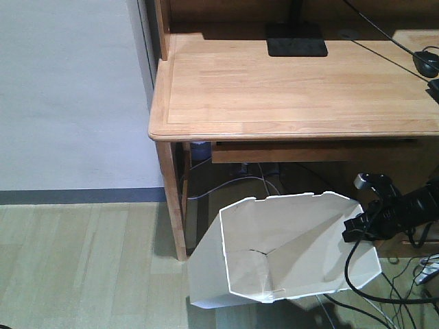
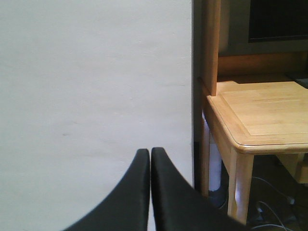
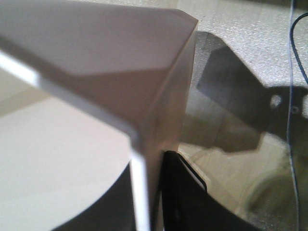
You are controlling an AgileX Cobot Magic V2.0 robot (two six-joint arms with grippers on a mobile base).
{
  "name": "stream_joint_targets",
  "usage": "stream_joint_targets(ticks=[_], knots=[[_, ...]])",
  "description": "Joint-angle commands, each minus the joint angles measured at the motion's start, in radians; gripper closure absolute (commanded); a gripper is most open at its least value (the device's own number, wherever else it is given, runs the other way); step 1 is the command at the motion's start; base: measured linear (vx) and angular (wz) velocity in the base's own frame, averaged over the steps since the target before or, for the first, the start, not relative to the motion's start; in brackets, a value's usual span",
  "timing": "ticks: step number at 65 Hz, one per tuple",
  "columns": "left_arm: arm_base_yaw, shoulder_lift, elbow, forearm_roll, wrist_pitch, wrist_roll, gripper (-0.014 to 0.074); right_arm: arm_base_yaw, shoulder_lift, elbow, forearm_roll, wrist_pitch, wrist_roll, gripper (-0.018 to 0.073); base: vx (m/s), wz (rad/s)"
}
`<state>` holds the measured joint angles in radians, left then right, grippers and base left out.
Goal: Move trash bin to bedside with robot
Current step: 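Lift the bin by its rim with the right gripper, then hold the bin in the right gripper while the base turns toward the bed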
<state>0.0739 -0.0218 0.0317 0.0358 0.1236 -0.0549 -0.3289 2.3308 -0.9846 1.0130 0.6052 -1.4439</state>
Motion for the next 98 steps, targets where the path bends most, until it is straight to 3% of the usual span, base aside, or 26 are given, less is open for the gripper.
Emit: stream_joint_targets(ticks=[1, 37, 98], knots=[[-0.006, -0.005, -0.024, -0.002, -0.073, -0.004, 0.0603, -0.004, -0.076, -0.009, 0.065, 0.196, 0.007, 0.0564, 0.0, 0.0], [-0.006, -0.005, -0.024, -0.002, -0.073, -0.004, 0.0603, -0.004, -0.076, -0.009, 0.065, 0.196, 0.007, 0.0564, -0.04, 0.15], [-0.006, -0.005, -0.024, -0.002, -0.073, -0.004, 0.0603, -0.004, -0.076, -0.009, 0.066, 0.196, 0.007, 0.0564, -0.1, 0.5]])
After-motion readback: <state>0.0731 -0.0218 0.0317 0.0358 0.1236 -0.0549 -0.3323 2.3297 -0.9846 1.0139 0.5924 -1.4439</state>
